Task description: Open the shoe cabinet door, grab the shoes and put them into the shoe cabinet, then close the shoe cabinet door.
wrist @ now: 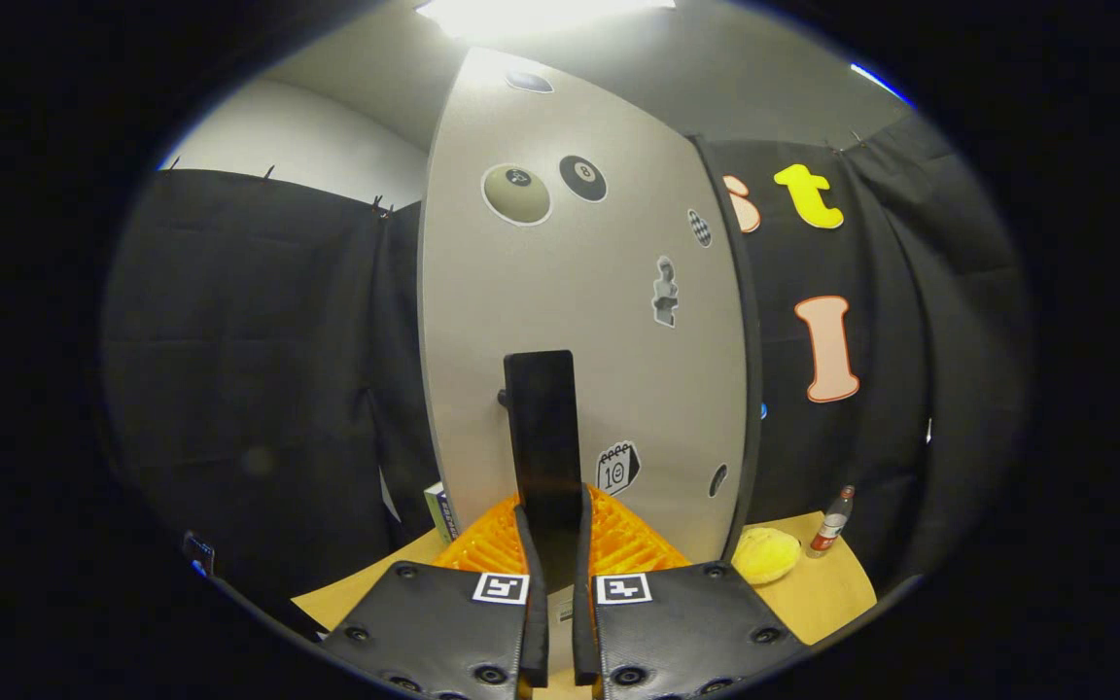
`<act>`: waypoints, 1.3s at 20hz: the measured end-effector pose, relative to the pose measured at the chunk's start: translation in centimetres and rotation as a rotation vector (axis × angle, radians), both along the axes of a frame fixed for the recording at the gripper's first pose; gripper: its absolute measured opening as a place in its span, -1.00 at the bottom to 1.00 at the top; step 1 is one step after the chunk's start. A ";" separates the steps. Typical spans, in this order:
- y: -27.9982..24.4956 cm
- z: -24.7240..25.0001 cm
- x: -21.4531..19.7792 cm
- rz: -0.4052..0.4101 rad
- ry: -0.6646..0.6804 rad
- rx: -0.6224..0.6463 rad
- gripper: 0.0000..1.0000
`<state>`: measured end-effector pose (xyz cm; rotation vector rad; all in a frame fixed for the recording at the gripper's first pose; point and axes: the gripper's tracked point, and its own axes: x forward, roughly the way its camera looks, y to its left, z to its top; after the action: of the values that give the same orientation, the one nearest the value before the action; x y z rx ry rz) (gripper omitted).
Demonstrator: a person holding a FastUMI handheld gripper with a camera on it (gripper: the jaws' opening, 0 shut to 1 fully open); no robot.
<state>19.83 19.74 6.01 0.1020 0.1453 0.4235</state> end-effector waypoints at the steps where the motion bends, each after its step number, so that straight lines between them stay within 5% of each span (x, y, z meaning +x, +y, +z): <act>1: -0.6 0.1 0.1 -0.018 -0.009 -0.010 -0.78; 13: -10.4 -0.1 0.2 -0.400 -0.019 -0.154 -0.90; 16: -9.7 -0.5 -0.4 -0.441 0.010 -0.085 -0.95; 21: -9.9 0.2 0.0 -0.445 -0.055 -0.132 -0.16; 26: -9.8 0.0 0.2 -0.421 -0.095 -0.160 0.95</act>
<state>20.01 9.94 5.99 -0.0459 0.0606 -0.0047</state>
